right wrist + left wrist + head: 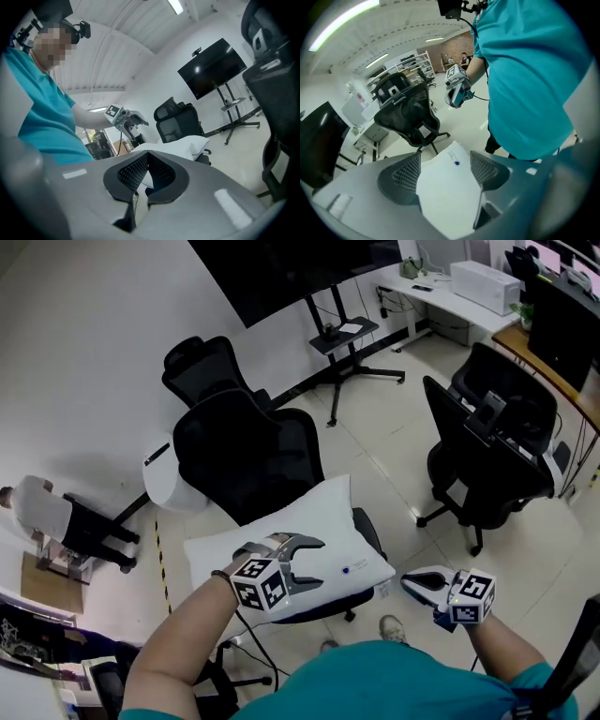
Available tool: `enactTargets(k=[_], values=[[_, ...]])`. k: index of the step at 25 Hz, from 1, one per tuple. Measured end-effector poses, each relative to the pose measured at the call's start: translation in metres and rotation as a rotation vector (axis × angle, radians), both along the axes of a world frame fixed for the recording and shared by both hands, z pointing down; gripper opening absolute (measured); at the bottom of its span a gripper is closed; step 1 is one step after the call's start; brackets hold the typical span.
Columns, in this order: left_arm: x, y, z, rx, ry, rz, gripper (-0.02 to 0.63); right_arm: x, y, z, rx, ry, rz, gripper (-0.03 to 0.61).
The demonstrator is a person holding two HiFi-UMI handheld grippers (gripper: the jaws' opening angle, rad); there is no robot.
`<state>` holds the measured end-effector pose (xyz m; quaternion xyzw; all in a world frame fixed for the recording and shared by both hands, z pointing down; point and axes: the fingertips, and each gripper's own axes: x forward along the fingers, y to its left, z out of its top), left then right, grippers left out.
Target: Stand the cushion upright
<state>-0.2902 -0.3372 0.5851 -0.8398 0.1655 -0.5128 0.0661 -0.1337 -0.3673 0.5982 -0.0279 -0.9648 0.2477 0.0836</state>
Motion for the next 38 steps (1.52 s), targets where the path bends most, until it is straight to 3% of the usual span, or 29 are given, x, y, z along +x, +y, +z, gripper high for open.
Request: enactTargets(k=[6, 12, 15, 20, 23, 25, 27, 28, 29, 31, 36, 38], values=[[-0.001, -0.047, 0.071, -0.104, -0.236, 0.360, 0.393, 0.014, -0.006, 0.008, -0.027, 0.017, 0.162, 0.003], [-0.014, -0.065, 0.139, -0.305, -0.518, 0.669, 0.535, 0.042, -0.008, 0.027, -0.085, 0.021, 0.294, 0.003], [-0.022, -0.071, 0.170, -0.430, -0.626, 0.731, 0.543, 0.063, -0.014, 0.044, -0.118, 0.029, 0.349, 0.003], [-0.035, -0.062, 0.213, -0.632, -0.720, 0.761, 0.535, 0.086, -0.017, 0.065, -0.157, 0.038, 0.403, 0.003], [-0.044, -0.050, 0.223, -0.741, -0.758, 0.770, 0.514, 0.093, -0.018, 0.072, -0.172, 0.045, 0.418, 0.003], [-0.049, -0.044, 0.220, -0.807, -0.785, 0.771, 0.461, 0.097, -0.018, 0.074, -0.178, 0.049, 0.423, 0.003], [-0.051, -0.041, 0.214, -0.852, -0.798, 0.767, 0.372, 0.098, -0.018, 0.076, -0.181, 0.054, 0.421, 0.003], [-0.051, -0.041, 0.211, -0.862, -0.793, 0.759, 0.292, 0.098, -0.018, 0.077, -0.182, 0.057, 0.418, 0.003], [-0.049, -0.042, 0.208, -0.864, -0.777, 0.747, 0.206, 0.098, -0.018, 0.077, -0.183, 0.059, 0.416, 0.003], [-0.046, -0.043, 0.197, -0.854, -0.733, 0.715, 0.122, 0.097, -0.018, 0.075, -0.184, 0.058, 0.411, 0.003], [-0.042, -0.040, 0.140, -0.801, -0.643, 0.651, 0.071, 0.086, -0.018, 0.066, -0.172, 0.042, 0.385, 0.003], [-0.032, -0.037, 0.109, -0.753, -0.574, 0.655, 0.069, 0.078, -0.017, 0.060, -0.164, 0.033, 0.369, 0.003]])
